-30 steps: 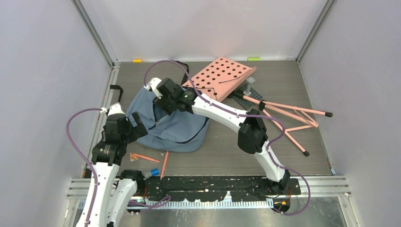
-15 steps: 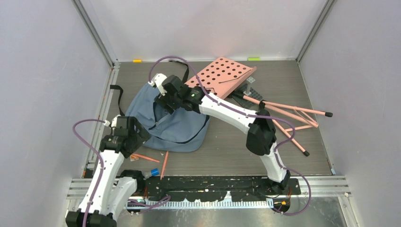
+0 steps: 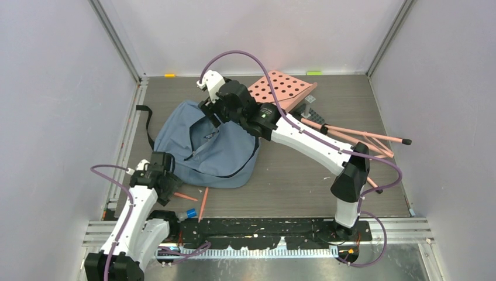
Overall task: Pack the student bag
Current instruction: Place the stationery in the student bag, then pick up the stationery from the center of the board.
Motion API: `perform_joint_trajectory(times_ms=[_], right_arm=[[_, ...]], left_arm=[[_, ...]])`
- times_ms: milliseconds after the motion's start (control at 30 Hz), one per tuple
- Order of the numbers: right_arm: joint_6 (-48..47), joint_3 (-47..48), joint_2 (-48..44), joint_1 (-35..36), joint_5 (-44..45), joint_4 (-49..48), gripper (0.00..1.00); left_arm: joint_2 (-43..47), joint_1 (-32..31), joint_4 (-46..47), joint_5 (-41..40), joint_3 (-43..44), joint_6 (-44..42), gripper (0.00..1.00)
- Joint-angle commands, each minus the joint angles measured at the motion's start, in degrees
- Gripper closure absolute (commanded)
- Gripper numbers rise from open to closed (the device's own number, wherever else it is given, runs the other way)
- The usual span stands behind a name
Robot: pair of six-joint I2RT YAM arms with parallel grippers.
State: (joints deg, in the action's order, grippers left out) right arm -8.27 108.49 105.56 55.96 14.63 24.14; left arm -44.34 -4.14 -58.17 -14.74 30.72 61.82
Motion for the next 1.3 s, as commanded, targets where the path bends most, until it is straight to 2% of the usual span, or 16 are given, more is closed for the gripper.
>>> perform_joint_trajectory(times_ms=[0,200,367,733,1033,1100,1267], right_arm=[[0.1,-1.1,-1.7,-0.9,2.0,-2.2,0.25],[0.8,-2.2,-2.0,-1.0,0.8,-3.0,0.25],[1.4,-2.1,-1.8,-1.0,0.4,-3.3,0.25],[2.2,-2.4,-2.1,-1.0,-0.2,-3.3,0.25],[2.3,-3.0,-2.5,-1.0,-0.1,-3.4,0.25],[2.3,-3.3,-2.7,-1.0,-0.1,-3.6,0.25],[2.4,-4.1,-3.1,-1.0,0.0,-3.8,0.25]], left_arm=[[-1.3,0.2,-0.1,-2.2,0.4,2.8,0.41],[-4.9,0.2,4.8,1.4,-1.6,2.2,0.46],[-6.2,0.2,6.5,1.7,-2.2,2.2,0.54],[-10.4,0.2,11.4,2.2,-4.2,1.3,0.63],[-11.5,0.2,12.4,1.2,-5.6,0.9,0.80],[-11.3,0.2,11.1,0.7,-4.9,0.5,0.85],[-6.8,0.2,5.8,-2.5,-1.0,-0.1,0.89]])
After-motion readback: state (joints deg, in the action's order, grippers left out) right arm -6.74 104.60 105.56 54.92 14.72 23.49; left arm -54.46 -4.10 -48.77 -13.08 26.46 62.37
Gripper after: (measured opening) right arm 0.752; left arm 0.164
